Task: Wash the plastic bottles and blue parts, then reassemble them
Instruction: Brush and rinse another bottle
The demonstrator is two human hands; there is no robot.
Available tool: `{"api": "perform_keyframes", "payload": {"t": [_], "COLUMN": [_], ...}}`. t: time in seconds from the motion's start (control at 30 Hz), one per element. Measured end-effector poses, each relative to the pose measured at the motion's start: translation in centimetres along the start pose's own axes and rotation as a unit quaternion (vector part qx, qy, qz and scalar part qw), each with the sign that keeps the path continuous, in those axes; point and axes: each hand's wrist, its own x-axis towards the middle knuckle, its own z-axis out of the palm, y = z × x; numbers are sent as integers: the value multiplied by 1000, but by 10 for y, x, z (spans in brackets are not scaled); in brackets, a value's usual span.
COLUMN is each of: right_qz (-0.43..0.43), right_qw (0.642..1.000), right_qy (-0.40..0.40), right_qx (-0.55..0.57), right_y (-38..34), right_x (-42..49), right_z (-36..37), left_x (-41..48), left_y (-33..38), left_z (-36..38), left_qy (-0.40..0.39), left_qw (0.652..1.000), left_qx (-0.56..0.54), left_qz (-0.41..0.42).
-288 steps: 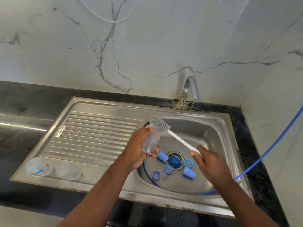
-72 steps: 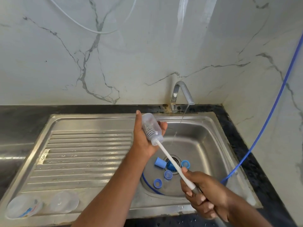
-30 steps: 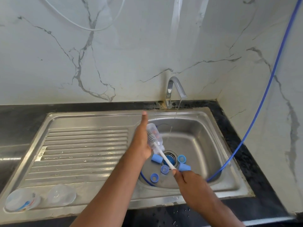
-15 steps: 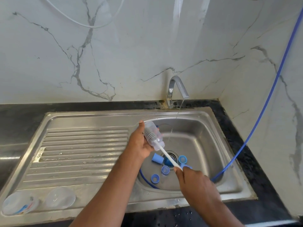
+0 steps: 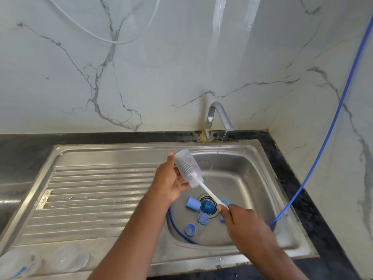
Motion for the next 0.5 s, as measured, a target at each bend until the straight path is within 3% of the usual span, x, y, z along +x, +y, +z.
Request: {"api": "perform_keyframes", "payload": {"t": [0.03, 0.1, 0.17, 0.23, 0.33, 0.37, 0.43, 0.5], "right_qz": [0, -3, 51, 88, 79, 76, 48, 1], "right_qw": [1000, 989, 927, 847, 807, 820, 895, 982], "right_qy": [-11, -85, -217, -344, -385, -358, -242, -87], "right_qx": [7, 121, 303, 395, 441, 441, 372, 169], "right_y": [-3, -8, -10, -4, 5, 4, -1, -1], "right_x": [-2, -6, -12, -12, -7, -6, -5, -3], "right_z": [2, 4, -3, -19, -35, -36, -31, -21], "left_x": [-3, -8, -15, -21, -23, -23, -20, -13], "left_y": [0, -3, -8, -10, -7, -4, 0, 2], "left_z": [2, 9, 15, 17, 21, 23, 23, 15], "left_qy": [-9, -26, -27, -54, -111, -121, -97, -25], "left_qw": [1000, 999, 997, 988, 975, 975, 989, 997], "left_qx": [-11, -40, -73, -144, -188, -171, -57, 25], "left_qz": [-3, -1, -8, -1, 49, 69, 96, 75]}}
